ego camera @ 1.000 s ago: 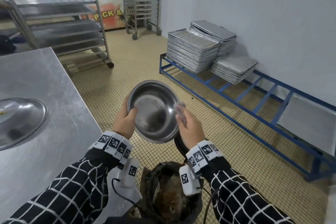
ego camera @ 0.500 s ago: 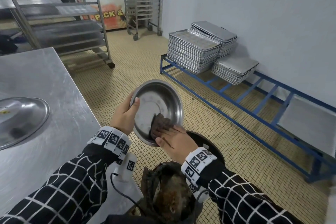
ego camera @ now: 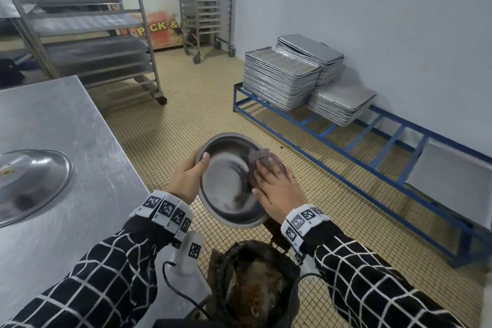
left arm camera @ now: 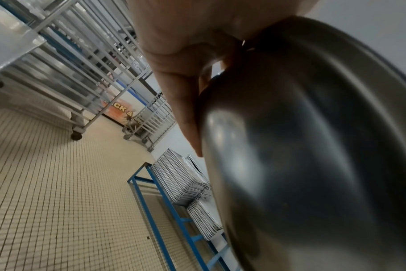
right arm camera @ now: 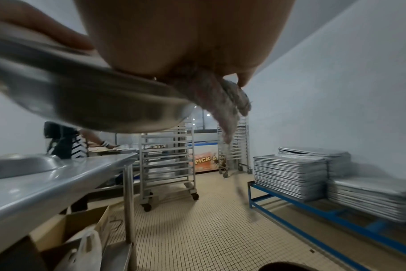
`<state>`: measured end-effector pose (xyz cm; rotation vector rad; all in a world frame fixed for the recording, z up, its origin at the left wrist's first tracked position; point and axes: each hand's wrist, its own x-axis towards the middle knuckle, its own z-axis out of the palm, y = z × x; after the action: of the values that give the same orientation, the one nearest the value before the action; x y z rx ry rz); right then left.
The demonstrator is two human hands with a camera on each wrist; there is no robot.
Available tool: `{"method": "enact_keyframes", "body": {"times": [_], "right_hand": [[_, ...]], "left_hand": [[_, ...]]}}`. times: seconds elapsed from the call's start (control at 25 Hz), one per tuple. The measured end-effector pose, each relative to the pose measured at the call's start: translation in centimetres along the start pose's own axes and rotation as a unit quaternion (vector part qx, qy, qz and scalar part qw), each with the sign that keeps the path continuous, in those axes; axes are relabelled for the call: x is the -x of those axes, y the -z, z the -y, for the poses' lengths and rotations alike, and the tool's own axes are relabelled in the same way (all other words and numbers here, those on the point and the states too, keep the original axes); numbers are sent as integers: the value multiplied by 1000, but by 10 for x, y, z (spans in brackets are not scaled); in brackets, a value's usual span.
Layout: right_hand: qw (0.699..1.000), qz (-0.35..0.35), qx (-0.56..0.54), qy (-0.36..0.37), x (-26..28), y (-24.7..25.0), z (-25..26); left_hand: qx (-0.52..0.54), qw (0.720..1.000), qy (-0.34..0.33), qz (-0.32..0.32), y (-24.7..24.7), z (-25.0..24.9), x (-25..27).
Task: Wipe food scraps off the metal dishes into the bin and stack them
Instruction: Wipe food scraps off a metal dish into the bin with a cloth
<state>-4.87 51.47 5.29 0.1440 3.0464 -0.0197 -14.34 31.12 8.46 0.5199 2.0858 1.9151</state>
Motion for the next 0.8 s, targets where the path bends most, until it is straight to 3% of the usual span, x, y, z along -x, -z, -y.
{"method": "enact_keyframes", "body": {"times": [0.12,0.24,0.32,0.48,0.8], "right_hand": [[997,-24,-59,-36,-8,-1,-6],[966,-66,-242,-70,-10,7,-4],[923,-115,-354,-93,-10,16,-4],[803,-146,-563,-135,-6,23,-10],[729,-224,-623,-176,-3,21,1]], "left_hand": [[22,1000,14,13,-6,-4,2],[40,998,28,27,-5,-5,1],[45,998,37,38,-2,-4,0],[84,994,48,45,-1,-6,0],[117,992,0,-41,-15,-8,5]]}}
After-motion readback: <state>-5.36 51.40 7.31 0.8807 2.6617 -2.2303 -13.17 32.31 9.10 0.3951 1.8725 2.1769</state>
